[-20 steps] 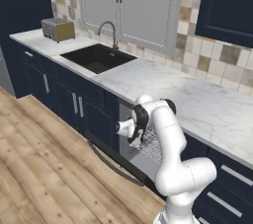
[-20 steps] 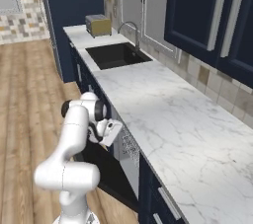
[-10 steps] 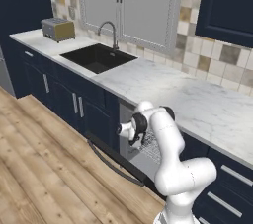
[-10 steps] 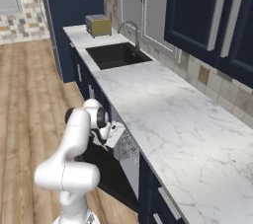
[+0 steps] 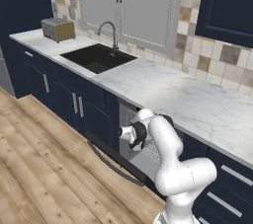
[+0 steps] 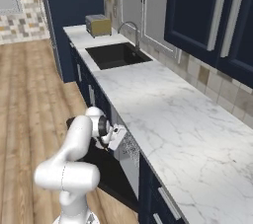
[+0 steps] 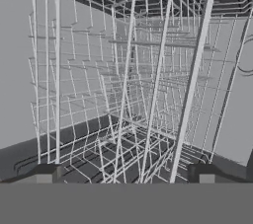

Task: Open the dishwasher door and pull out the top rack.

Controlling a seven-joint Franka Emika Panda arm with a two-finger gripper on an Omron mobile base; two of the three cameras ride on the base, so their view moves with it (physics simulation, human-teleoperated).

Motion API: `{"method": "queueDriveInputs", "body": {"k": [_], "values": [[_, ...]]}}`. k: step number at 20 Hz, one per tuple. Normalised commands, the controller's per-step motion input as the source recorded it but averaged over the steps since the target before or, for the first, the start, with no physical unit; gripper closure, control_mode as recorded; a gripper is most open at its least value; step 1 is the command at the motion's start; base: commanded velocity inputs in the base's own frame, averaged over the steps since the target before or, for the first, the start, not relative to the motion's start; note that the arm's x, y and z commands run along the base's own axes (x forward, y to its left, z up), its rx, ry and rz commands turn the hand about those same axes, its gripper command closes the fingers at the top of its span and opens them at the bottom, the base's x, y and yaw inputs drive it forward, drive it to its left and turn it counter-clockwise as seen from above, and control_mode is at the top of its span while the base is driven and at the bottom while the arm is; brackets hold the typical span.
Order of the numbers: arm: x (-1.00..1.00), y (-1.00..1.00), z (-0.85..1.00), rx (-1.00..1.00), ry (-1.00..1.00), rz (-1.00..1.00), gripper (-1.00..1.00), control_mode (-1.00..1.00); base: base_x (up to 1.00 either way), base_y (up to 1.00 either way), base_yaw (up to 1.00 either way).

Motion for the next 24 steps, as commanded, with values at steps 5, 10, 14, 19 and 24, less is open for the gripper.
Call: {"method": "queueDriveInputs", "body": {"k": [5, 10, 14, 19, 24], "values": [[0.08, 0.0, -0.13, -0.04, -0.03, 0.0, -1.0, -1.0, 0.0, 0.0, 0.0], [0.05, -0.01, -0.12, -0.08, -0.07, 0.0, -1.0, -1.0, 0.0, 0.0, 0.0], [0.22, -0.1, -0.12, -0.03, -0.01, 0.0, -1.0, -1.0, 0.0, 0.0, 0.0], [0.29, -0.16, -0.07, -0.02, 0.0, 0.0, -1.0, -1.0, 0.0, 0.0, 0.0], [0.26, -0.16, -0.07, 0.0, 0.0, 0.0, -1.0, -1.0, 0.0, 0.0, 0.0]]}}
